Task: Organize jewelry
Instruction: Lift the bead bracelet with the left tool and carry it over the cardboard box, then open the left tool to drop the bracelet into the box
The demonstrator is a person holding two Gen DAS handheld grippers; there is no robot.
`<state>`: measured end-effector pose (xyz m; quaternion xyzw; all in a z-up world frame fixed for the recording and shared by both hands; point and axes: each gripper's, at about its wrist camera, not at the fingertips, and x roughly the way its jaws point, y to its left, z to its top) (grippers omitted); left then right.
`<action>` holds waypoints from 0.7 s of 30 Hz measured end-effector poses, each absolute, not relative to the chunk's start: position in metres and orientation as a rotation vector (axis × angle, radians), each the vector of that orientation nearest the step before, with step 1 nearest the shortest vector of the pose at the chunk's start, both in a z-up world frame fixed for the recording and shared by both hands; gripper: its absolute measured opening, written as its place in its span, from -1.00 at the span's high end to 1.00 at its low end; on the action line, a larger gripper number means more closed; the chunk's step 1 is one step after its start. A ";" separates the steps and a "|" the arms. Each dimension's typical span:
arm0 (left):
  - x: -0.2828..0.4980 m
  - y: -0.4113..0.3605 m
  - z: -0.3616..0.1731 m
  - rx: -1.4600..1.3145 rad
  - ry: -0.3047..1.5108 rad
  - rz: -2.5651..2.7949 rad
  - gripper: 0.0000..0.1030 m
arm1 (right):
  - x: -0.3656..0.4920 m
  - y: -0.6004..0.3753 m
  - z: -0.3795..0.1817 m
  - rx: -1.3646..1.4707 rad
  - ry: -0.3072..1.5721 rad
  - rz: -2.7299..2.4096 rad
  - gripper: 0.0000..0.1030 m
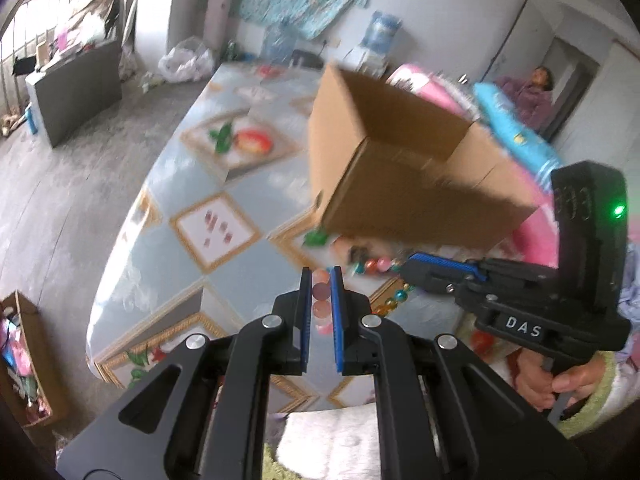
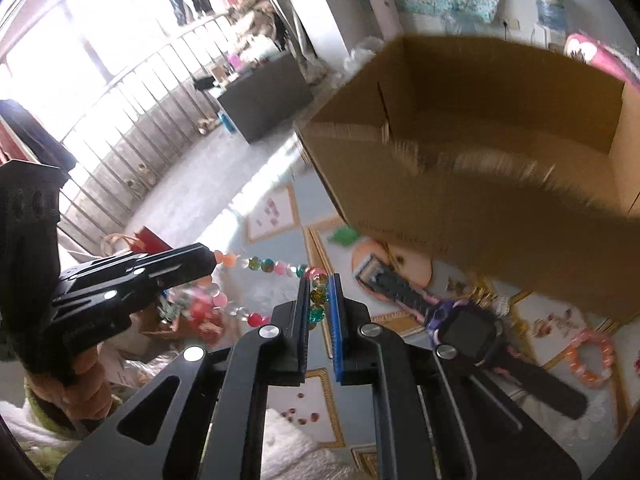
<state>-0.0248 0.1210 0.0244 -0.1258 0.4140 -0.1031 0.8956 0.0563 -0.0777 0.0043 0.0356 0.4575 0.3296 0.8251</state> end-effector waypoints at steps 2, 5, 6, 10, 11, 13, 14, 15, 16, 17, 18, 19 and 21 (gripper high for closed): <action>-0.021 0.118 0.050 -0.268 0.806 -0.252 0.84 | 0.058 -0.087 0.028 0.089 0.932 0.714 0.81; -0.002 0.106 0.089 -0.226 0.719 -0.290 0.84 | 0.066 -0.105 0.067 0.092 0.840 0.720 0.81; 0.009 0.102 0.098 -0.218 0.707 -0.299 0.84 | 0.074 -0.109 0.080 0.096 0.812 0.721 0.81; 0.065 0.088 0.118 -0.213 0.712 -0.350 0.84 | 0.125 -0.131 0.103 0.134 0.827 0.700 0.81; 0.079 0.084 0.118 -0.211 0.724 -0.357 0.84 | 0.138 -0.132 0.103 0.150 0.850 0.698 0.81; 0.114 0.074 0.115 -0.195 0.767 -0.366 0.84 | 0.178 -0.135 0.097 0.197 0.941 0.695 0.81; 0.129 0.068 0.112 -0.171 0.787 -0.359 0.84 | 0.201 -0.137 0.089 0.220 0.997 0.695 0.81; 0.149 0.060 0.107 -0.136 0.817 -0.350 0.84 | 0.214 -0.138 0.083 0.230 1.036 0.692 0.81; 0.162 0.055 0.102 -0.120 0.839 -0.349 0.84 | 0.233 -0.138 0.072 0.246 1.094 0.680 0.81; 0.176 0.051 0.096 -0.107 0.872 -0.343 0.84 | 0.250 -0.135 0.059 0.256 1.149 0.671 0.81; 0.193 0.044 0.087 -0.085 0.916 -0.333 0.84 | 0.264 -0.132 0.049 0.255 1.186 0.658 0.81; 0.204 0.040 0.080 -0.066 0.942 -0.328 0.84 | 0.276 -0.129 0.038 0.256 1.222 0.639 0.81; 0.225 0.032 0.063 -0.020 1.000 -0.305 0.84 | 0.301 -0.126 0.011 0.271 1.306 0.610 0.81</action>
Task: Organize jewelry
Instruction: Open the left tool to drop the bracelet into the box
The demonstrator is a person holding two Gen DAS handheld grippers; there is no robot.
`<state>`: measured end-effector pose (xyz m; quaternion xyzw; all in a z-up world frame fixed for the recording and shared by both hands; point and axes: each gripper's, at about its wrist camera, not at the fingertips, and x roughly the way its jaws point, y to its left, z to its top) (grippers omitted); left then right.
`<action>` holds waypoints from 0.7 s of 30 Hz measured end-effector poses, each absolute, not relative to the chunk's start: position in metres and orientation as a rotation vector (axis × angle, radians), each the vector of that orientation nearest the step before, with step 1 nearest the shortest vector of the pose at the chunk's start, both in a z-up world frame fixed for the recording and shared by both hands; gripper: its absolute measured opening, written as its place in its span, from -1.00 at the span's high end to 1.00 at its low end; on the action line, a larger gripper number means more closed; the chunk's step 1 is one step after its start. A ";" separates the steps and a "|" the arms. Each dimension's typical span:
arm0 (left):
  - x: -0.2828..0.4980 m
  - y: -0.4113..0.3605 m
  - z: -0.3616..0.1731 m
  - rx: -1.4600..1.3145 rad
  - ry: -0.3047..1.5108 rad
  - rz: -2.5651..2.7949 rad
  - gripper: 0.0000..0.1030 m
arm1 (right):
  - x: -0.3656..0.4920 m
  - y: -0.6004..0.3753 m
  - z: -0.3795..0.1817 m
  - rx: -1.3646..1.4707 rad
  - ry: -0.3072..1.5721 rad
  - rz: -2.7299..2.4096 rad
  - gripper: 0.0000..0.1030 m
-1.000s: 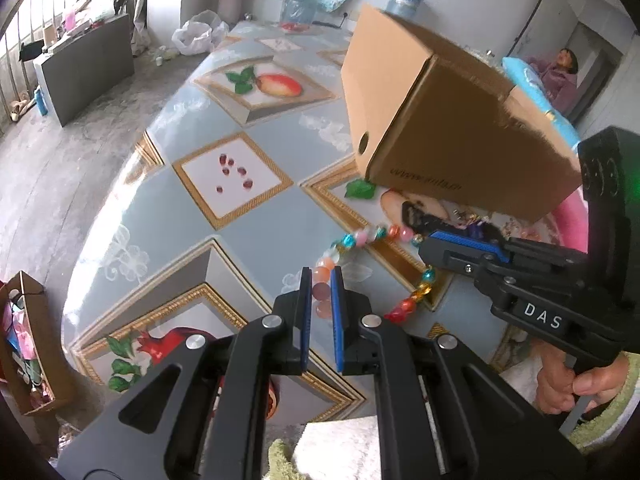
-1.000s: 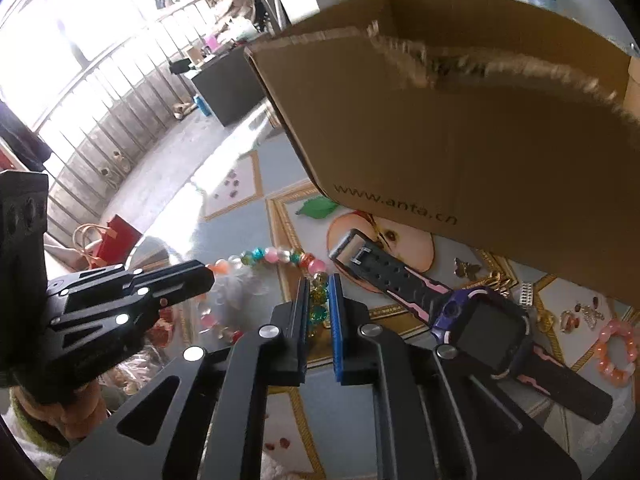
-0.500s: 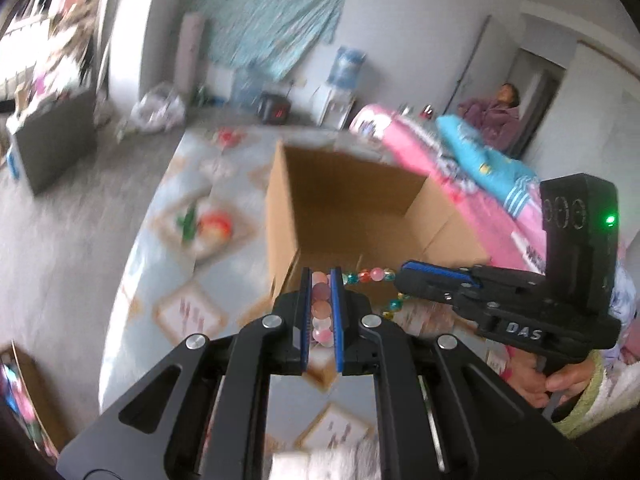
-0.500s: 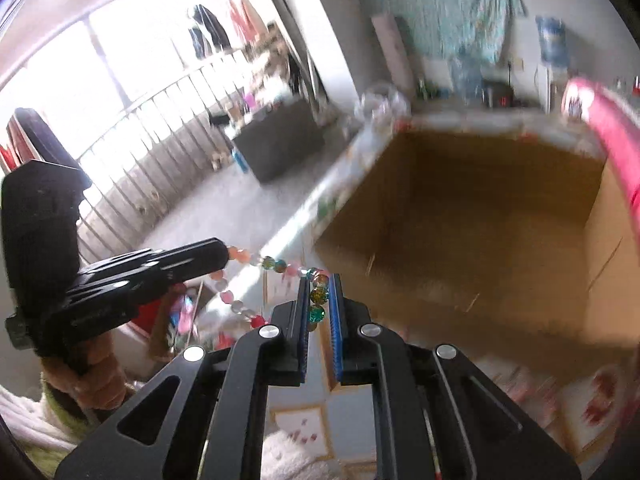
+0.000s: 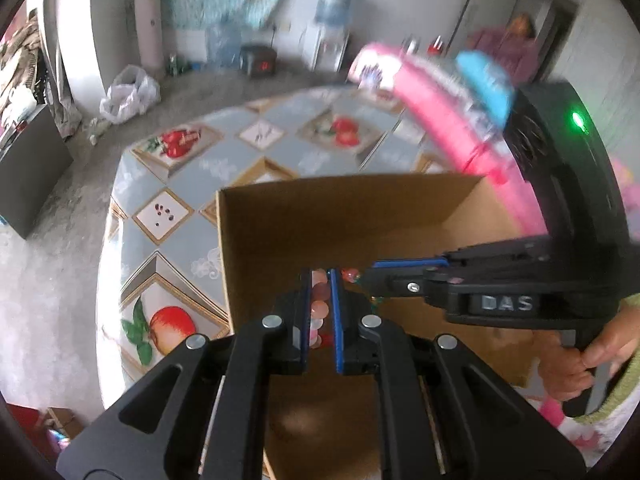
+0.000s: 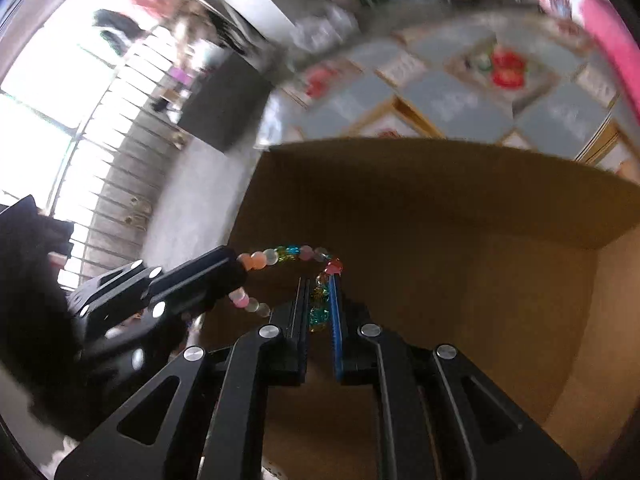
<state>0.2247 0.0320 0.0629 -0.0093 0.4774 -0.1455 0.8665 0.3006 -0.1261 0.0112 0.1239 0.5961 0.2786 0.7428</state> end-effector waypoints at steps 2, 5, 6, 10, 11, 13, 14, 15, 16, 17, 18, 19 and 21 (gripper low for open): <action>0.239 0.025 0.051 0.027 1.036 -0.285 0.84 | 0.317 -0.123 -0.007 0.276 1.351 0.579 0.81; 0.258 0.015 0.038 0.107 1.063 -0.239 0.83 | 0.341 -0.116 -0.028 0.280 1.390 0.547 0.80; 0.260 0.016 0.035 0.127 1.064 -0.223 0.83 | 0.347 -0.113 -0.035 0.275 1.398 0.549 0.80; 0.257 0.024 0.045 0.102 0.996 -0.203 0.80 | 0.354 -0.114 -0.041 0.277 1.380 0.541 0.79; 0.254 0.027 0.049 0.084 0.972 -0.205 0.73 | 0.354 -0.115 -0.040 0.276 1.373 0.539 0.79; 0.249 0.033 0.060 0.058 0.924 -0.204 0.65 | 0.349 -0.120 -0.030 0.264 1.336 0.541 0.79; 0.243 0.038 0.066 0.045 0.895 -0.196 0.60 | 0.348 -0.124 -0.026 0.263 1.321 0.538 0.79; 0.237 0.042 0.073 0.031 0.867 -0.195 0.56 | 0.346 -0.129 -0.018 0.265 1.295 0.536 0.79; 0.233 0.045 0.079 0.021 0.849 -0.195 0.48 | 0.343 -0.133 -0.011 0.269 1.270 0.541 0.79; 0.222 0.052 0.087 -0.001 0.818 -0.192 0.38 | 0.338 -0.138 -0.001 0.271 1.244 0.544 0.79; 0.217 0.055 0.092 -0.015 0.802 -0.192 0.32 | 0.330 -0.146 0.013 0.269 1.203 0.547 0.79; 0.204 0.062 0.100 -0.041 0.775 -0.193 0.21 | 0.324 -0.151 0.024 0.265 1.169 0.553 0.79; 0.184 0.073 0.112 -0.071 0.730 -0.186 0.03 | 0.301 -0.165 0.051 0.249 1.090 0.565 0.79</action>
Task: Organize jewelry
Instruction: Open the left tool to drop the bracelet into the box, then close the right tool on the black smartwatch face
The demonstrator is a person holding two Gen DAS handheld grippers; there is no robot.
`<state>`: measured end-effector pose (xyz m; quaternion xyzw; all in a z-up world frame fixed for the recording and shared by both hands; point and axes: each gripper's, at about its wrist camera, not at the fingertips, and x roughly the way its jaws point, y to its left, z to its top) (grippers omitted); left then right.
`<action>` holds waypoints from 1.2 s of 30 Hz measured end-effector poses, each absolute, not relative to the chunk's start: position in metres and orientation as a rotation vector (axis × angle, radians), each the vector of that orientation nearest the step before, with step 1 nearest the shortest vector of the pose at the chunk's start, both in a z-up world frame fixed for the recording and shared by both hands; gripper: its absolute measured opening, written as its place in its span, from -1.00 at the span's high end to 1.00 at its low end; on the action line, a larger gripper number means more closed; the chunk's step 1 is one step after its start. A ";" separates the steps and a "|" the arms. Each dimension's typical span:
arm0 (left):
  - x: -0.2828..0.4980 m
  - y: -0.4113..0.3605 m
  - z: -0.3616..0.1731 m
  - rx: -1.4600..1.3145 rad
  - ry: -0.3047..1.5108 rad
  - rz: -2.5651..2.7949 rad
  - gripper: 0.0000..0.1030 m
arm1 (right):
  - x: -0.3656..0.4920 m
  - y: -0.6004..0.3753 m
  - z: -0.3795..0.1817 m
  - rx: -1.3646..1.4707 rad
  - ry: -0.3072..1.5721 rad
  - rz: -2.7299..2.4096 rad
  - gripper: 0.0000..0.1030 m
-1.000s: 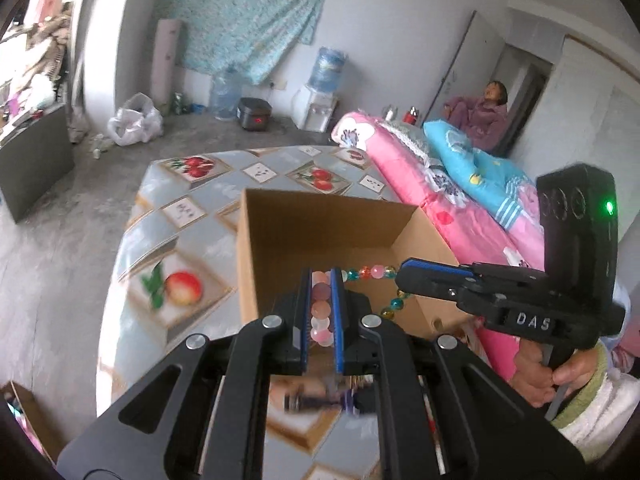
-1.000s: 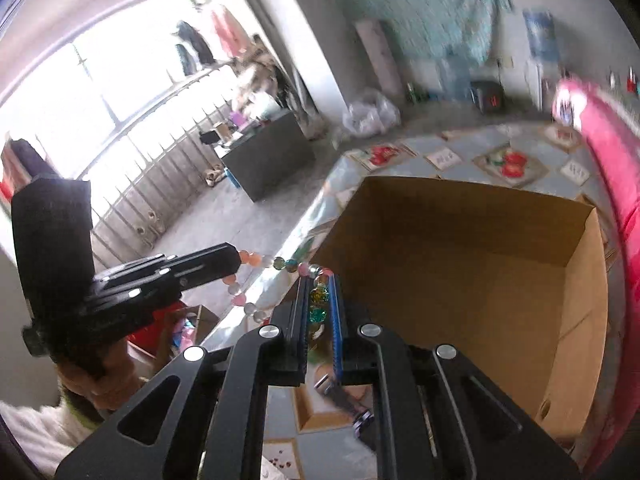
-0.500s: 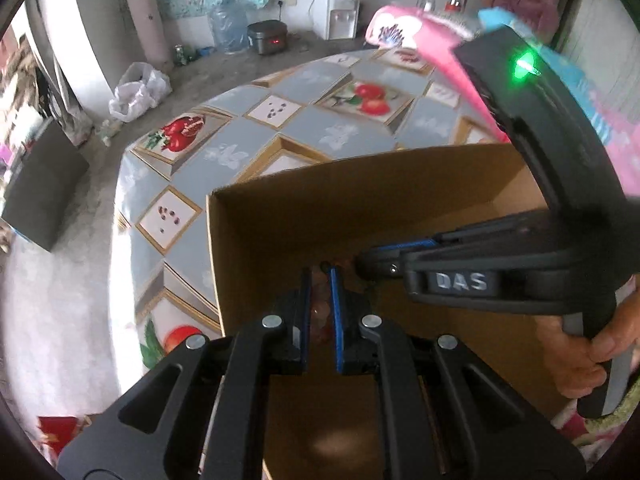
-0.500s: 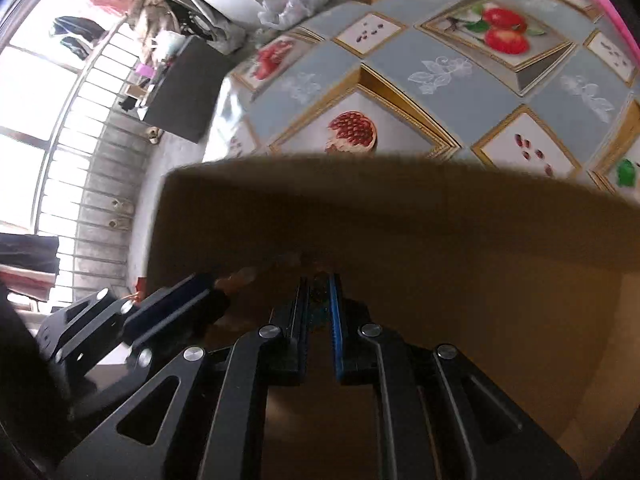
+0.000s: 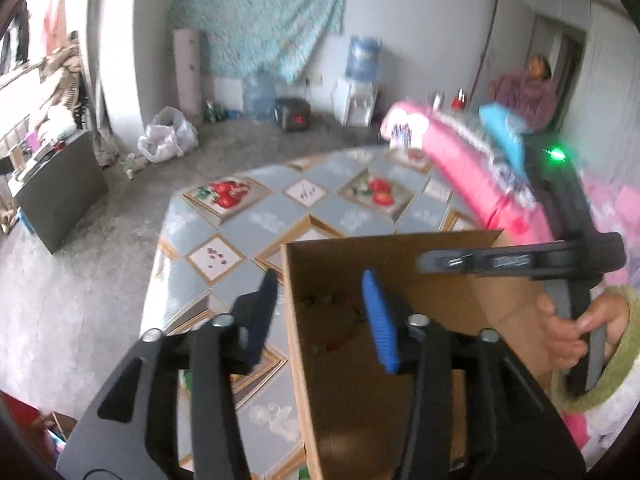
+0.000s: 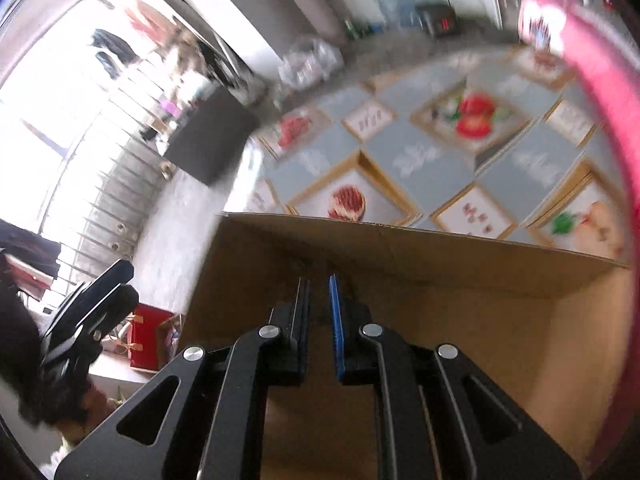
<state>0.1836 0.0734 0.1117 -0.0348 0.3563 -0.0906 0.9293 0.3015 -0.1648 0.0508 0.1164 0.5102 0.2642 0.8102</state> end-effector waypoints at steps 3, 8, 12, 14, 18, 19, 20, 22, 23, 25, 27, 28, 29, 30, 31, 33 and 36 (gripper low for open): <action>0.140 0.094 0.126 -0.107 0.662 -0.163 -0.37 | 0.248 -0.192 0.094 0.218 0.964 0.599 0.73; 0.074 0.120 0.122 -0.176 0.639 -0.143 -0.66 | 0.154 -0.237 0.130 0.188 0.810 0.623 0.43; 0.046 0.128 0.087 -0.231 0.702 -0.119 -0.72 | 0.106 -0.247 0.106 0.224 0.829 0.655 0.28; 0.040 0.124 0.059 -0.241 0.770 -0.109 -0.73 | 0.091 -0.244 0.079 0.240 0.881 0.655 0.25; 0.040 0.110 -0.002 -0.244 0.917 -0.098 -0.73 | 0.078 -0.213 0.005 0.210 1.056 0.603 0.25; 0.041 0.106 -0.014 -0.239 0.945 -0.095 -0.73 | 0.079 -0.207 -0.008 0.188 1.073 0.575 0.25; 0.040 0.104 -0.024 -0.237 0.964 -0.098 -0.73 | 0.080 -0.202 -0.019 0.171 1.085 0.544 0.25; 0.040 0.099 -0.043 -0.221 1.012 -0.099 -0.73 | 0.084 -0.193 -0.030 0.145 1.083 0.527 0.25; 0.040 0.099 -0.048 -0.213 1.025 -0.101 -0.73 | 0.085 -0.188 -0.032 0.125 1.069 0.515 0.25; 0.038 0.094 -0.059 -0.215 1.052 -0.111 -0.73 | 0.089 -0.179 -0.036 0.101 1.055 0.519 0.25; 0.038 0.092 -0.061 -0.201 1.043 -0.120 -0.75 | 0.087 -0.169 -0.036 0.053 1.042 0.511 0.25; 0.038 0.091 -0.061 -0.196 1.040 -0.131 -0.75 | 0.087 -0.163 -0.037 0.025 1.035 0.514 0.25; 0.038 0.090 -0.061 -0.194 1.041 -0.148 -0.75 | 0.086 -0.160 -0.037 0.006 1.029 0.512 0.25; 0.038 0.087 -0.062 -0.195 1.041 -0.162 -0.75 | 0.084 -0.155 -0.037 -0.025 1.019 0.504 0.25; 0.039 0.087 -0.063 -0.201 1.036 -0.174 -0.76 | 0.083 -0.150 -0.039 -0.056 1.012 0.499 0.25; 0.041 0.088 -0.063 -0.217 1.027 -0.194 -0.81 | 0.082 -0.144 -0.042 -0.085 1.015 0.508 0.25; 0.038 0.090 -0.061 -0.236 1.014 -0.217 -0.84 | 0.079 -0.138 -0.041 -0.143 0.990 0.508 0.24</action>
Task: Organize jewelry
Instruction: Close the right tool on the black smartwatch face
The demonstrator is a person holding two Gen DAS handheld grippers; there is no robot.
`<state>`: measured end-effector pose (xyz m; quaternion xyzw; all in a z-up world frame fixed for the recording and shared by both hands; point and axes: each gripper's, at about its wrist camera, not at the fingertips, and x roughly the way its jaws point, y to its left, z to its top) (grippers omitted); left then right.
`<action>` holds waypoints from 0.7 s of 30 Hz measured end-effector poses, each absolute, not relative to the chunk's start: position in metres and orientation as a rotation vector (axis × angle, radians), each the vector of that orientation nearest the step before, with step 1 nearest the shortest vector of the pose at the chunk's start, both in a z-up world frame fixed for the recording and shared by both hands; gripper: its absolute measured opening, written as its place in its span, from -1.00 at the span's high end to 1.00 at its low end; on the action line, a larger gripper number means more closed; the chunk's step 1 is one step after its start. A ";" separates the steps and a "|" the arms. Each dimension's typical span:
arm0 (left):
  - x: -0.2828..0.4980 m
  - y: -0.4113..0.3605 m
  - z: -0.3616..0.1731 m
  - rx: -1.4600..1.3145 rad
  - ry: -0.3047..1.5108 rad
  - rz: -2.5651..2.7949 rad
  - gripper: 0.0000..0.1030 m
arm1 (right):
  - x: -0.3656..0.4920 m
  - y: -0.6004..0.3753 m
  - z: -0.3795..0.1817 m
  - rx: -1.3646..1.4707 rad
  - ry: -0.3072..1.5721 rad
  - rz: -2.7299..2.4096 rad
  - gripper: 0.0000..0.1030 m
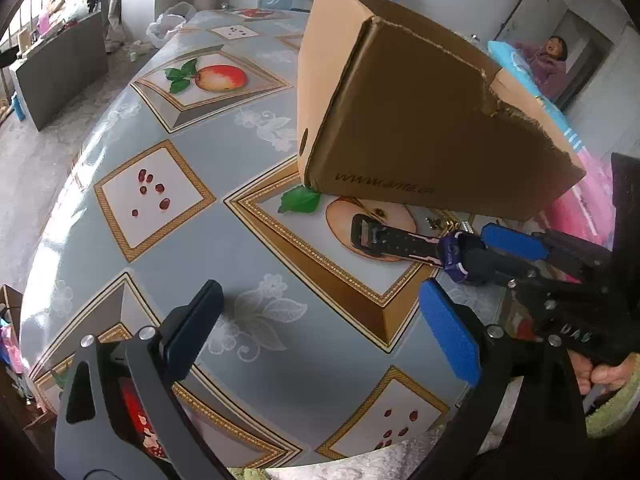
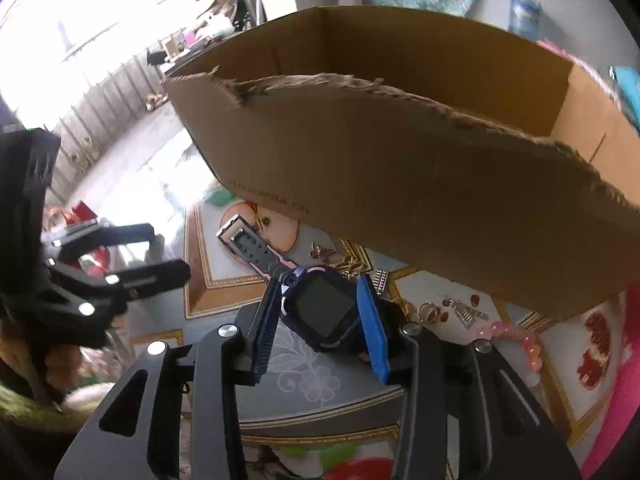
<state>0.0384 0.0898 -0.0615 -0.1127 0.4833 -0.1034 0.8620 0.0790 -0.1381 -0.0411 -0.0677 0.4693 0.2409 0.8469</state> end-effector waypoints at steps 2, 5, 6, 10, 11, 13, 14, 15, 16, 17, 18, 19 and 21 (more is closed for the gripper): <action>0.036 0.096 -0.061 -0.283 0.991 -0.240 -0.84 | 0.075 -0.136 -0.040 -0.168 0.983 0.510 0.24; 0.028 0.108 -0.062 -0.392 0.937 -0.282 -0.84 | 0.075 -0.136 -0.038 -0.173 0.964 0.499 0.24; 0.027 0.112 -0.063 -0.425 0.925 -0.296 -0.84 | 0.075 -0.136 -0.037 -0.177 0.952 0.496 0.24; 0.027 0.118 -0.064 -0.473 0.934 -0.325 -0.84 | 0.071 -0.121 -0.040 -0.202 0.953 0.492 0.22; 0.027 0.117 -0.063 -0.465 0.942 -0.324 -0.84 | 0.069 -0.118 -0.040 -0.212 0.947 0.495 0.18; 0.027 0.114 -0.063 -0.440 0.953 -0.324 -0.84 | 0.067 -0.118 -0.043 -0.225 0.943 0.515 0.16; 0.027 0.112 -0.062 -0.420 0.965 -0.323 -0.84 | 0.066 -0.117 -0.043 -0.225 0.943 0.526 0.16; 0.028 0.110 -0.061 -0.401 0.975 -0.311 -0.84 | 0.064 -0.116 -0.043 -0.223 0.944 0.544 0.16; 0.029 0.110 -0.061 -0.390 0.973 -0.299 -0.84 | 0.063 -0.115 -0.043 -0.226 0.943 0.556 0.16; 0.028 0.109 -0.060 -0.376 0.966 -0.289 -0.84 | 0.063 -0.117 -0.044 -0.229 0.943 0.562 0.16; 0.029 0.107 -0.059 -0.360 0.960 -0.287 -0.84 | 0.061 -0.117 -0.043 -0.233 0.945 0.574 0.15; 0.029 0.105 -0.058 -0.346 0.953 -0.297 -0.84 | 0.060 -0.119 -0.043 -0.229 0.948 0.584 0.15; 0.030 0.101 -0.055 -0.321 0.947 -0.313 -0.84 | 0.059 -0.122 -0.043 -0.213 0.955 0.597 0.16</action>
